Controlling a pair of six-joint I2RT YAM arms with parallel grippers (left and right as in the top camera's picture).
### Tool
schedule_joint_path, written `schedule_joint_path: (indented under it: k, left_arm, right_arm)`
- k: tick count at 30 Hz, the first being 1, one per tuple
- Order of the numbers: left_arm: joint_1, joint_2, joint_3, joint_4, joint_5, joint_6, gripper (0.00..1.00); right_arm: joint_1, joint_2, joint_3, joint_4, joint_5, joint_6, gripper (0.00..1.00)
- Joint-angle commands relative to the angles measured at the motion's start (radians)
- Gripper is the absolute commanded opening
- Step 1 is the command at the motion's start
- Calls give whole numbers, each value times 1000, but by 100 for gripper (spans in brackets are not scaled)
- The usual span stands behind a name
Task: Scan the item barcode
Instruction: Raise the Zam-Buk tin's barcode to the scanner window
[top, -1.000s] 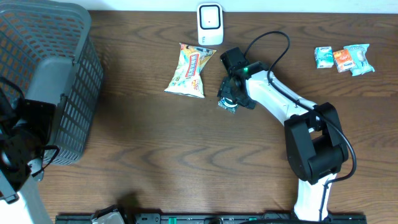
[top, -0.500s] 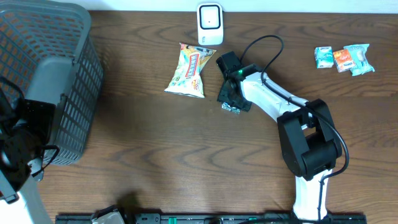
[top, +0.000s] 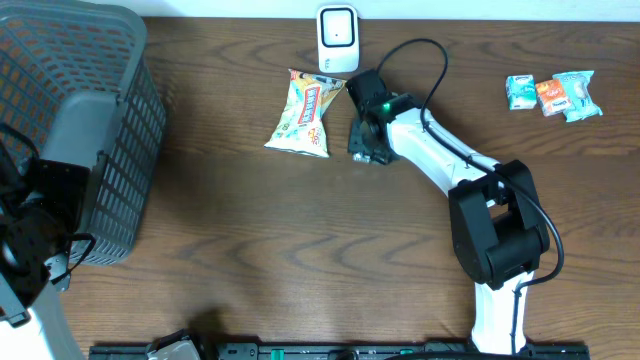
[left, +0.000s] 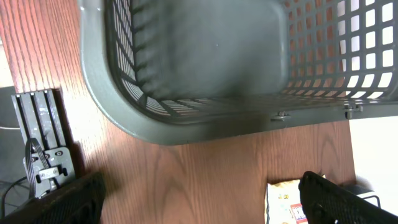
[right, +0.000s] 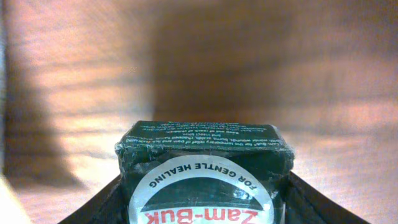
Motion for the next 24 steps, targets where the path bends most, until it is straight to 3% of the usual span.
schedule_joint_path:
  k: [1, 4, 14, 24]
  left_arm:
    - [5, 0, 6, -47, -10, -5, 98]
    - [5, 0, 6, -47, -10, -5, 98]
    - [5, 0, 6, -47, -10, -5, 98]
    - [5, 0, 6, -47, -10, -5, 98]
  right_arm:
    - [-4, -22, 66, 44, 56, -142, 55]
    - [-5, -22, 96, 98, 60, -259, 54]
    - [-13, -22, 125, 292, 93, -339, 48]
    - [-47, -3, 126, 620, 115, -397, 52]
